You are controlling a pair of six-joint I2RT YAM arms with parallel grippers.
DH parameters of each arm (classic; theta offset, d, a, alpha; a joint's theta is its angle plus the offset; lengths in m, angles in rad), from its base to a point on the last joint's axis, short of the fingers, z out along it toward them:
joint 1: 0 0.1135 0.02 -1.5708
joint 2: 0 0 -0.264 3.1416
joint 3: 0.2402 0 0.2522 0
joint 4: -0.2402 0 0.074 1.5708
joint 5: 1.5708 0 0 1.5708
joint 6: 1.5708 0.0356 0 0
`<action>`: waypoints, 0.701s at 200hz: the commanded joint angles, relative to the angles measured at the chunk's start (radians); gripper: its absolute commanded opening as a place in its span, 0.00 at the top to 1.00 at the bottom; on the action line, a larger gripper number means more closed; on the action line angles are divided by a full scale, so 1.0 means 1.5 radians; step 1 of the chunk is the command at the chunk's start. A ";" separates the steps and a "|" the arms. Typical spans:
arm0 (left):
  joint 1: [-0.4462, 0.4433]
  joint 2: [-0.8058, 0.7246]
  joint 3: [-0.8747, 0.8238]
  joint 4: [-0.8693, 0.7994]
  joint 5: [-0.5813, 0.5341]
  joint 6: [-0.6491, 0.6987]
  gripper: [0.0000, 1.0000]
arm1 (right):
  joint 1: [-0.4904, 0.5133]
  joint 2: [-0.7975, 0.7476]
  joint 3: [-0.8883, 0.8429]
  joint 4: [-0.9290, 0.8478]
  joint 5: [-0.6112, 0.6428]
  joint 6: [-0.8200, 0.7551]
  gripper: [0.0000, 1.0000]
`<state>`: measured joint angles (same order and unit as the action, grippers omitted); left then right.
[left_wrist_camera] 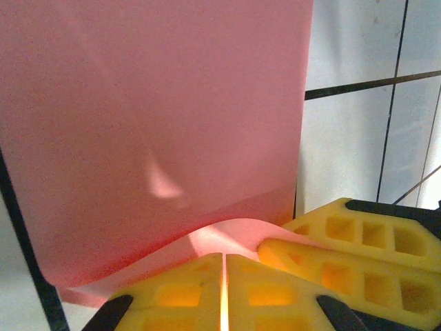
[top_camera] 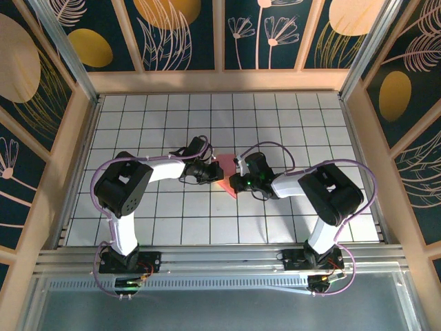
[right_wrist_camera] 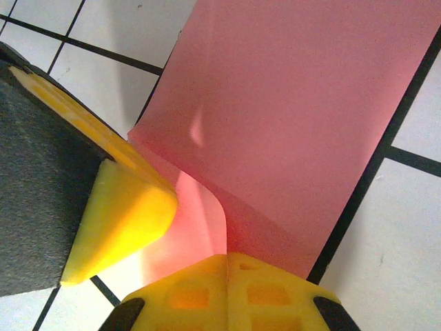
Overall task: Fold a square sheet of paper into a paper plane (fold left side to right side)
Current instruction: Third fold the triangle at the center of the table.
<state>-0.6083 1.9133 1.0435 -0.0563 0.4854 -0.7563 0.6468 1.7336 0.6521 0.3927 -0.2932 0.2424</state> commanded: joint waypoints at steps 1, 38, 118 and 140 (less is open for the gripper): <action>-0.004 0.000 -0.013 -0.017 -0.009 0.006 0.90 | -0.001 0.027 0.000 -0.055 -0.008 -0.007 0.97; -0.003 0.000 -0.021 -0.013 -0.012 0.005 0.91 | -0.001 0.029 0.002 -0.056 -0.010 -0.008 0.97; -0.003 0.012 -0.035 -0.013 -0.034 0.002 0.93 | -0.004 0.017 0.011 -0.054 -0.017 0.004 0.93; -0.003 0.016 -0.040 -0.017 -0.047 0.001 0.95 | -0.010 -0.004 0.018 -0.055 -0.025 0.015 0.87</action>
<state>-0.6083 1.9133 1.0153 -0.0483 0.4702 -0.7567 0.6456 1.7382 0.6640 0.3813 -0.3054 0.2474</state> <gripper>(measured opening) 0.062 0.108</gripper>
